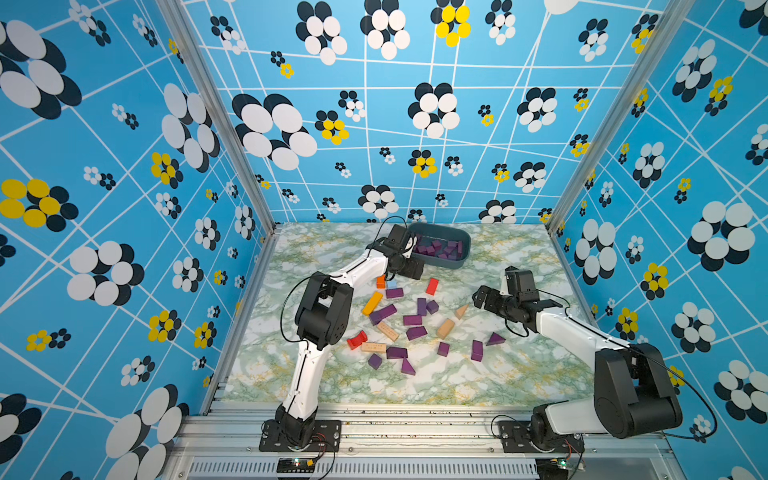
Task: Pick purple bricks into the storage bin
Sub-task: Pick up the building block from the center of the board.
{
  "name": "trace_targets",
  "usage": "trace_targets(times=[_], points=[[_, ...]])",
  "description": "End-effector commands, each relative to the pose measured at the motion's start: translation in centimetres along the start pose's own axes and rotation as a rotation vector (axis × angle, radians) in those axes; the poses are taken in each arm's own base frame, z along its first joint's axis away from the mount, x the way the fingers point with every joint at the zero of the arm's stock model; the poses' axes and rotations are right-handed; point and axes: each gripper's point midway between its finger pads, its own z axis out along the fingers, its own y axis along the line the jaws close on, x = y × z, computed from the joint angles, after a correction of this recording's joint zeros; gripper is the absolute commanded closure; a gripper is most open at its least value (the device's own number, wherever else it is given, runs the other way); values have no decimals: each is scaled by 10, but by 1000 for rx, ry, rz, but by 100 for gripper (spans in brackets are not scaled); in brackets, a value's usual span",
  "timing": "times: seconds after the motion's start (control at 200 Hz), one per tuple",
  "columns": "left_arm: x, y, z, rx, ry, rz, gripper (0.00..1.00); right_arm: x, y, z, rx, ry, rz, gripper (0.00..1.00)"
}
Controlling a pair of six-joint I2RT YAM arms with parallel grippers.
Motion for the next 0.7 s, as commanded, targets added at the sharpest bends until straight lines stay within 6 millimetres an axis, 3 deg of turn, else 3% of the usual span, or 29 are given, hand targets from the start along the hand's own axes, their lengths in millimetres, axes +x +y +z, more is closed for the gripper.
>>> trace_targets(times=[0.0,0.115,0.48,0.695], points=[[-17,-7,-9,30,-131,38,15,4,-1,5,-18,18,27,1],[-10,-10,4,57,-90,47,34,7,1,8,-35,38,44,1],[-25,-5,20,15,-106,134,32,3,1,7,-40,29,64,1],[-23,-5,30,14,-92,191,32,4,-1,6,-33,34,62,1]])
